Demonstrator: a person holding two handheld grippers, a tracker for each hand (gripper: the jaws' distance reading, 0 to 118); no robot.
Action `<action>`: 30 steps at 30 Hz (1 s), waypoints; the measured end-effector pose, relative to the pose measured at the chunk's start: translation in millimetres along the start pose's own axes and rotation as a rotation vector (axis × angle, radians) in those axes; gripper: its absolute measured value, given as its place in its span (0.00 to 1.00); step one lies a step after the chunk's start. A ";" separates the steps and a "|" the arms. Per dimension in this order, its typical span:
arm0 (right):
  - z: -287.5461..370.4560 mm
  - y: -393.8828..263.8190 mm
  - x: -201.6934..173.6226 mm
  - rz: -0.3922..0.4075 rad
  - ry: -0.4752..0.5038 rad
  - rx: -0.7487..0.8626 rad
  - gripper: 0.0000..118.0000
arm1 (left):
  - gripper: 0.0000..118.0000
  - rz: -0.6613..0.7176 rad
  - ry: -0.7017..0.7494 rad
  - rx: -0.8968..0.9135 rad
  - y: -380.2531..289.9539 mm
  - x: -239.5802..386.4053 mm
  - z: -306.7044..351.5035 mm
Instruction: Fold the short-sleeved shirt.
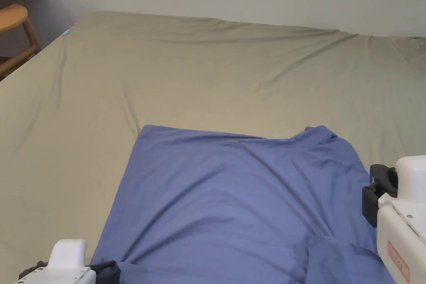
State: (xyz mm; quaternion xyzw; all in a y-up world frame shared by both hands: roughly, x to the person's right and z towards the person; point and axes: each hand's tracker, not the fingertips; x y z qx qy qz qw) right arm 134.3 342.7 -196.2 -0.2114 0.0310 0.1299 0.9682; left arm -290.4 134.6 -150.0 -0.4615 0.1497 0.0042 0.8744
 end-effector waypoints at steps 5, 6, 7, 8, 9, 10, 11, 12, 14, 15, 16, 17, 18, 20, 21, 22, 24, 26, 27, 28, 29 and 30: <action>-4.5 -2.1 -0.7 0.003 -0.006 -0.024 0.01 | 0.67 -0.016 0.007 -0.002 1.6 6.4 -11.9; -4.9 -1.9 -0.7 0.000 -0.005 -0.027 0.02 | 0.64 -0.015 -0.003 -0.006 3.1 8.4 -14.6; -5.2 -1.9 -0.4 -0.002 -0.004 -0.029 0.01 | 0.56 -0.017 -0.028 -0.025 3.6 10.9 -18.4; -5.2 -2.1 -0.1 -0.003 -0.006 -0.030 0.02 | 0.37 -0.020 -0.046 -0.038 3.5 13.2 -21.3; -5.3 -2.1 0.0 -0.002 -0.010 -0.032 0.01 | 0.14 -0.021 -0.059 -0.039 3.3 16.5 -21.7; -5.3 -2.2 0.3 -0.001 -0.013 -0.035 0.02 | 0.04 -0.035 -0.053 -0.008 4.0 22.1 -18.2; -5.1 -2.5 1.1 -0.001 -0.016 -0.036 0.01 | 0.04 -0.079 -0.025 -0.003 4.2 27.8 -14.6; -3.8 -3.8 3.0 -0.002 -0.020 -0.040 0.01 | 0.04 -0.111 -0.030 -0.017 5.0 30.3 -15.7; -4.2 -7.7 8.6 -0.012 -0.023 -0.057 0.02 | 0.03 -0.088 -0.050 -0.014 5.7 26.7 -15.5; -4.3 -11.4 12.5 -0.021 -0.025 -0.073 0.01 | 0.03 -0.079 -0.056 -0.014 6.2 23.4 -14.2; -4.0 -16.5 17.0 -0.029 -0.027 -0.089 0.02 | 0.03 -0.073 -0.060 -0.013 6.3 20.3 -10.3; -3.7 -22.1 21.3 -0.034 -0.030 -0.103 0.01 | 0.03 -0.063 -0.058 0.002 6.1 18.2 -6.0; -4.3 -29.9 26.1 -0.033 -0.037 -0.131 0.02 | 0.03 -0.059 -0.060 0.010 6.5 16.0 -1.0; -9.6 -51.1 35.2 -0.026 -0.027 -0.238 0.07 | 0.03 -0.061 -0.066 0.032 7.4 12.5 7.1; -14.5 -64.7 40.4 -0.034 -0.016 -0.307 0.28 | 0.03 -0.067 -0.060 0.041 8.0 12.9 10.7; -20.0 -81.4 45.0 -0.046 0.005 -0.387 0.53 | 0.03 -0.077 -0.055 0.052 8.3 13.0 12.5; -30.3 -114.3 49.1 -0.067 0.049 -0.513 0.86 | 0.03 -0.089 -0.048 0.061 8.6 14.5 14.1; -37.4 -143.8 47.6 -0.080 0.054 -0.611 0.86 | 0.03 -0.101 -0.042 0.064 8.2 16.3 15.8; -41.6 -159.0 45.9 -0.073 0.073 -0.658 0.86 | 0.03 -0.107 -0.037 0.060 9.4 17.4 15.7; -45.7 -173.0 43.6 -0.054 0.086 -0.690 0.86 | 0.03 -0.111 -0.036 0.056 9.4 17.7 15.2; -49.3 -180.4 40.1 -0.036 0.090 -0.717 0.86 | 0.03 -0.112 -0.037 0.053 9.4 17.9 14.5; -53.0 -187.0 35.9 -0.023 0.096 -0.727 0.86 | 0.03 -0.115 -0.035 0.046 9.6 18.3 13.1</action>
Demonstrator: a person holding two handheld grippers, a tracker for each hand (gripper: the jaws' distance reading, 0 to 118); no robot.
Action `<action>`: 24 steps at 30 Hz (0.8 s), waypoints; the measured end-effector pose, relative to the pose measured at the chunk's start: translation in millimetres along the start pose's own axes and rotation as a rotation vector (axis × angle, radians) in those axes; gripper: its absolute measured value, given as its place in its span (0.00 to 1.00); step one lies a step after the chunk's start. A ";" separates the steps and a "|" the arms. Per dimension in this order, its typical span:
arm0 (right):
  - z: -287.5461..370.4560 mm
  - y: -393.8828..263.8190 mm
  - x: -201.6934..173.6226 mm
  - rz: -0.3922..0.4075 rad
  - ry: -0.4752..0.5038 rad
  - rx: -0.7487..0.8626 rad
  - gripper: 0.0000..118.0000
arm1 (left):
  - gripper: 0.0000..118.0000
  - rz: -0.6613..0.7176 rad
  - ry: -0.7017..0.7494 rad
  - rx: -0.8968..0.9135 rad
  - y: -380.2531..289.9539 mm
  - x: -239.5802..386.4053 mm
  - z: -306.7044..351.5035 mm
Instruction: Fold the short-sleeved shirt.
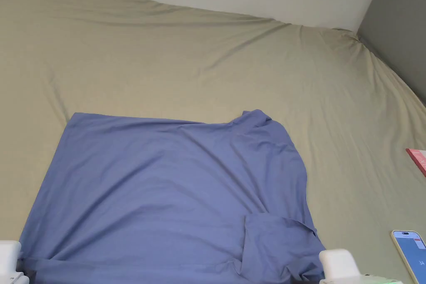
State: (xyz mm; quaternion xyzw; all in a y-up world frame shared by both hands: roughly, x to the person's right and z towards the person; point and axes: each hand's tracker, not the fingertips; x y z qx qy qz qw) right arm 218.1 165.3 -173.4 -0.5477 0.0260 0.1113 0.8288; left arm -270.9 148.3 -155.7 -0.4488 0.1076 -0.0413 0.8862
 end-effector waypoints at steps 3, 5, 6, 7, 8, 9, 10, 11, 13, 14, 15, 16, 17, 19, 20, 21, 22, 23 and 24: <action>-13.1 0.3 -6.3 0.036 0.009 0.003 0.86 | 0.03 -0.014 0.003 -0.017 0.3 0.1 -4.8; -19.3 6.0 -8.9 0.054 0.007 0.009 0.84 | 0.03 -0.021 0.006 -0.026 1.5 1.6 -6.2; -23.0 8.6 -5.6 0.059 0.018 0.007 0.83 | 0.03 -0.024 0.009 -0.030 2.0 2.5 -7.4; -26.5 11.8 -4.7 0.062 0.025 0.000 0.77 | 0.03 -0.028 0.012 -0.035 2.6 3.3 -8.7; -29.5 13.4 -3.5 0.062 0.028 0.001 0.56 | 0.03 -0.030 0.013 -0.040 2.8 3.9 -9.8; -35.4 14.1 -0.9 0.057 0.049 0.007 0.08 | 0.03 -0.032 0.012 -0.045 2.7 4.9 -10.5; -42.0 11.5 4.4 0.043 0.074 0.015 0.07 | 0.03 -0.034 0.015 -0.050 2.4 5.9 -12.0; -45.8 12.4 7.3 0.059 0.099 -0.028 0.07 | 0.03 -0.038 0.015 -0.054 2.0 6.2 -12.8; -38.7 15.8 15.1 0.063 0.112 -0.007 0.07 | 0.03 -0.043 0.015 -0.060 0.7 5.8 -14.9; -36.4 15.6 19.3 0.058 0.123 -0.001 0.07 | 0.03 -0.042 0.015 -0.060 0.6 5.5 -14.8; -34.5 15.6 24.5 0.050 0.138 0.009 0.07 | 0.03 -0.038 0.014 -0.055 0.8 4.9 -14.3; -31.6 15.6 29.6 0.040 0.149 0.029 0.07 | 0.03 -0.031 0.011 -0.047 1.1 3.9 -13.4; -27.9 15.8 33.6 0.023 0.154 0.057 0.07 | 0.03 -0.026 0.009 -0.042 2.0 2.6 -12.0; -13.1 18.7 40.1 -0.029 0.191 0.133 0.07 | 0.03 0.006 0.002 -0.011 6.6 -0.1 -5.9; -7.2 20.2 43.9 -0.055 0.203 0.168 0.07 | 0.03 0.023 -0.001 0.010 9.9 -1.6 -2.0; -0.3 23.0 46.6 -0.076 0.214 0.215 0.07 | 0.03 0.044 -0.005 0.037 15.6 -3.5 3.4; 6.4 27.5 48.7 -0.097 0.217 0.253 0.07 | 0.03 0.054 -0.010 0.047 21.7 -5.5 6.3; 11.4 31.2 51.4 -0.112 0.219 0.287 0.07 | 0.03 0.067 -0.017 0.062 27.9 -7.3 8.1; 16.7 35.7 54.2 -0.126 0.222 0.329 0.07 | 0.03 0.080 -0.022 0.070 35.3 -9.2 9.3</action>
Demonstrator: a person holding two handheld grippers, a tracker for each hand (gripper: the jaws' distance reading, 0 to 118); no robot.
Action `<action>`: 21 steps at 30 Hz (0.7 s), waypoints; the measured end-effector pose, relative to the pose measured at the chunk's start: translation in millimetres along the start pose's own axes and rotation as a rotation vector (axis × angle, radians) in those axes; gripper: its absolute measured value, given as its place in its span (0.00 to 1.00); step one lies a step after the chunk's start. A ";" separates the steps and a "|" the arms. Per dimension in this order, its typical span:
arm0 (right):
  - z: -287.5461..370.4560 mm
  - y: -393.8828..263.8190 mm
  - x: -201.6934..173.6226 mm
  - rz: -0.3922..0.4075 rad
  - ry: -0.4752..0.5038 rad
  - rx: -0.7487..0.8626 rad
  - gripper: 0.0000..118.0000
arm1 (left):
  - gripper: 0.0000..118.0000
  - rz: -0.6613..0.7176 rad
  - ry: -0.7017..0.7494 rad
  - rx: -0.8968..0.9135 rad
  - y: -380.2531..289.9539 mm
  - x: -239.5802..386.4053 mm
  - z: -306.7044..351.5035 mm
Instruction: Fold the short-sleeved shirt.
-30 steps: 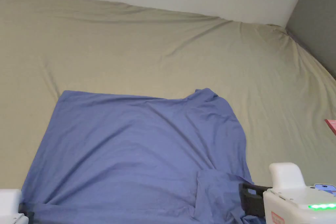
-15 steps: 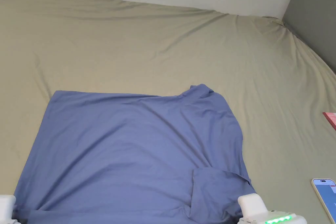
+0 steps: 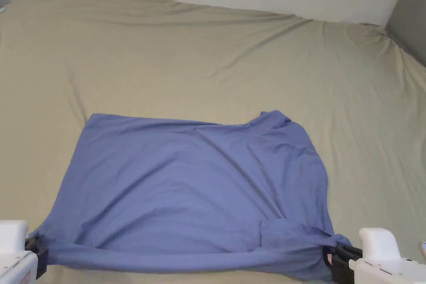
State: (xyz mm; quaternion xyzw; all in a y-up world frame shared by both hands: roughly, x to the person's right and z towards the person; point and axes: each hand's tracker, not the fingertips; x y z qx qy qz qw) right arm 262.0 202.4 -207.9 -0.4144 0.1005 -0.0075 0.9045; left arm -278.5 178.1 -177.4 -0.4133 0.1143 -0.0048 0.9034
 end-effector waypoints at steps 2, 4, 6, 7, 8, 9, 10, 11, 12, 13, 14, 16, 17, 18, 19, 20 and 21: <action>1.6 16.1 -2.9 -0.007 -0.011 0.040 0.07 | 0.03 0.032 -0.009 0.025 15.2 -2.4 -2.2; -4.5 32.6 -1.8 -0.007 -0.011 0.033 0.07 | 0.03 0.048 -0.012 0.027 32.1 -3.1 -10.8; -17.6 48.1 -4.4 -0.011 -0.041 0.035 0.07 | 0.03 0.055 -0.018 0.022 46.7 -1.9 -24.7; -26.8 54.8 -4.8 -0.002 -0.061 0.021 0.07 | 0.03 0.054 -0.019 0.011 54.3 -0.5 -34.2; -36.2 59.5 -4.7 0.008 -0.077 0.003 0.07 | 0.03 0.053 -0.020 -0.003 60.4 0.9 -43.7; -47.7 64.8 -4.1 0.011 -0.091 -0.020 0.07 | 0.03 0.049 -0.026 -0.033 68.1 6.3 -51.3; -61.5 70.5 -3.9 0.000 -0.097 -0.036 0.07 | 0.03 0.048 -0.032 -0.059 74.7 8.2 -61.0; -72.5 74.1 -2.3 -0.011 -0.105 -0.060 0.07 | 0.03 0.055 -0.035 -0.058 80.2 9.5 -69.0; -84.7 77.6 0.1 -0.025 -0.111 -0.083 0.07 | 0.03 0.052 -0.034 -0.073 86.1 11.5 -78.5; -96.3 80.5 2.2 -0.032 -0.116 -0.088 0.07 | 0.03 0.046 -0.033 -0.088 92.0 16.2 -85.2; -107.7 83.1 3.3 -0.032 -0.123 -0.104 0.07 | 0.03 0.040 -0.034 -0.101 96.0 18.8 -92.9; -130.2 86.0 5.2 -0.020 -0.146 -0.135 0.07 | 0.03 0.010 -0.029 -0.155 102.2 25.5 -112.1; -138.0 87.0 6.5 -0.017 -0.144 -0.144 0.07 | 0.03 -0.007 -0.019 -0.184 103.4 28.8 -119.0; -146.7 88.3 8.2 -0.014 -0.143 -0.161 0.07 | 0.03 -0.019 -0.015 -0.205 104.0 30.9 -126.6; -154.7 89.5 10.0 -0.018 -0.149 -0.167 0.07 | 0.03 -0.020 -0.011 -0.218 104.3 31.9 -133.2; -159.9 90.7 11.9 -0.021 -0.149 -0.170 0.07 | 0.03 -0.013 -0.014 -0.221 104.4 31.4 -136.9; -165.3 92.2 13.8 -0.024 -0.146 -0.173 0.07 | 0.03 -0.006 -0.020 -0.227 104.6 30.4 -140.1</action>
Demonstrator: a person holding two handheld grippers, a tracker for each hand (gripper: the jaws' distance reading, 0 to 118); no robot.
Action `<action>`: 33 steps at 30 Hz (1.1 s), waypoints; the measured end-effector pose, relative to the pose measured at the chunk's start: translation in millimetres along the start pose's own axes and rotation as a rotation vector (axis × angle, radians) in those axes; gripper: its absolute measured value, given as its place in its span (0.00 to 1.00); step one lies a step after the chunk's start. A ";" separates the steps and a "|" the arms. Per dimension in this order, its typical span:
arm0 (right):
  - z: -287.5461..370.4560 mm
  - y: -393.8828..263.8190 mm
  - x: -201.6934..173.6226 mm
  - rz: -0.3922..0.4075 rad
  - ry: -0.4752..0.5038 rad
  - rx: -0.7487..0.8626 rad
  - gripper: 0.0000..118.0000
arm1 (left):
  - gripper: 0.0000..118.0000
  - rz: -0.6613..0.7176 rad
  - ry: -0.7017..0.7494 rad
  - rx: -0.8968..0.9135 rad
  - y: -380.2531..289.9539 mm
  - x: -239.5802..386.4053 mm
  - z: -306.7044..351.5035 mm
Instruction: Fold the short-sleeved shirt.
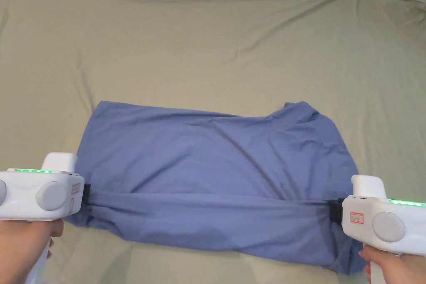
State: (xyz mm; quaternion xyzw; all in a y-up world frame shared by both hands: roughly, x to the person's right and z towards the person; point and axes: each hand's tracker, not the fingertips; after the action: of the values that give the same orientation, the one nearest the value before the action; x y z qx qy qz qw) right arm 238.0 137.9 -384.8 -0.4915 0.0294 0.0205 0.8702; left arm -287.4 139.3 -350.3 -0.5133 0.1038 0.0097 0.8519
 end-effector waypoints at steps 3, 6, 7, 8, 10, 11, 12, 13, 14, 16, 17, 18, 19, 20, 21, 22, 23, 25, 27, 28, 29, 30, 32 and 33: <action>-6.8 6.3 0.9 -0.006 0.000 -0.003 0.07 | 0.03 0.005 -0.012 0.008 4.8 -1.0 0.4; -9.8 11.0 2.1 -0.004 -0.003 0.012 0.07 | 0.03 0.014 -0.017 0.040 9.6 -3.0 5.5; -10.4 12.6 2.2 -0.007 -0.003 0.023 0.07 | 0.03 0.025 -0.021 0.056 10.4 -3.9 7.8; -11.6 14.0 1.6 -0.006 -0.005 0.021 0.07 | 0.03 0.032 -0.022 0.070 10.9 -4.6 9.2; -14.1 14.6 -0.7 -0.002 -0.012 0.016 0.07 | 0.03 0.032 -0.020 0.073 11.1 -2.9 8.6; -16.3 13.9 -1.7 0.001 -0.016 0.011 0.07 | 0.03 0.029 -0.019 0.067 11.1 -1.7 6.0; -18.0 13.2 -2.8 0.013 -0.026 0.008 0.08 | 0.03 0.025 -0.019 0.057 11.3 -1.8 1.2; -16.8 13.1 -2.6 0.019 -0.031 0.019 0.11 | 0.04 0.028 -0.019 0.051 11.1 -2.3 -0.8; -14.9 13.7 -2.0 0.021 -0.038 0.033 0.18 | 0.04 0.036 -0.022 0.052 11.2 -3.0 0.4; -5.0 18.0 1.5 0.009 -0.099 0.069 0.62 | 0.32 0.103 -0.031 0.080 13.6 -7.5 6.7; 0.6 20.3 4.2 0.004 -0.151 0.091 0.79 | 0.56 0.125 -0.018 0.111 14.9 -8.8 12.2; 9.4 23.4 9.0 -0.011 -0.180 0.120 0.86 | 0.87 0.128 0.013 0.145 16.9 -10.6 19.7; 24.1 28.2 14.4 -0.033 -0.191 0.150 0.86 | 0.98 0.125 0.003 0.175 20.0 -13.8 29.3; 38.1 32.6 17.7 -0.049 -0.180 0.177 0.86 | 0.98 0.114 -0.029 0.221 21.9 -15.6 41.3; 57.0 39.0 19.0 -0.057 -0.159 0.212 0.86 | 0.99 0.102 -0.052 0.305 23.0 -15.9 60.1; 78.4 44.3 17.2 -0.046 -0.161 0.267 0.86 | 0.99 0.094 -0.051 0.386 25.0 -14.0 81.7; 97.4 48.1 14.0 -0.033 -0.169 0.324 0.86 | 0.99 0.093 -0.039 0.428 27.3 -12.2 98.9; 147.5 56.6 -3.5 0.024 -0.175 0.478 0.86 | 0.99 0.102 -0.045 0.565 31.7 -9.4 143.5; 193.8 58.7 -24.6 0.078 -0.168 0.615 0.86 | 0.99 0.108 -0.064 0.697 30.4 -2.2 188.7; 217.0 58.1 -37.7 0.108 -0.169 0.680 0.86 | 0.99 0.097 -0.067 0.760 30.1 2.0 211.1; 235.2 56.9 -52.7 0.130 -0.176 0.732 0.87 | 0.99 0.088 -0.062 0.818 26.8 7.8 229.2; 253.0 54.4 -66.6 0.157 -0.190 0.781 0.87 | 0.99 0.071 -0.050 0.866 23.0 14.6 249.5; 277.4 47.5 -89.5 0.193 -0.216 0.853 0.87 | 0.98 0.029 -0.033 0.938 15.6 27.3 278.0; 283.2 44.0 -101.8 0.210 -0.229 0.873 0.87 | 0.98 -0.001 -0.018 0.963 10.8 35.1 291.2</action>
State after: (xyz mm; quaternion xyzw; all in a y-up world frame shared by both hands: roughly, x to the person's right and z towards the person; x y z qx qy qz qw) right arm 142.4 402.5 -269.2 -0.0683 -0.0114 0.1482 0.9865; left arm -205.8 396.5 -234.9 -0.0603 0.0887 -0.0354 0.9936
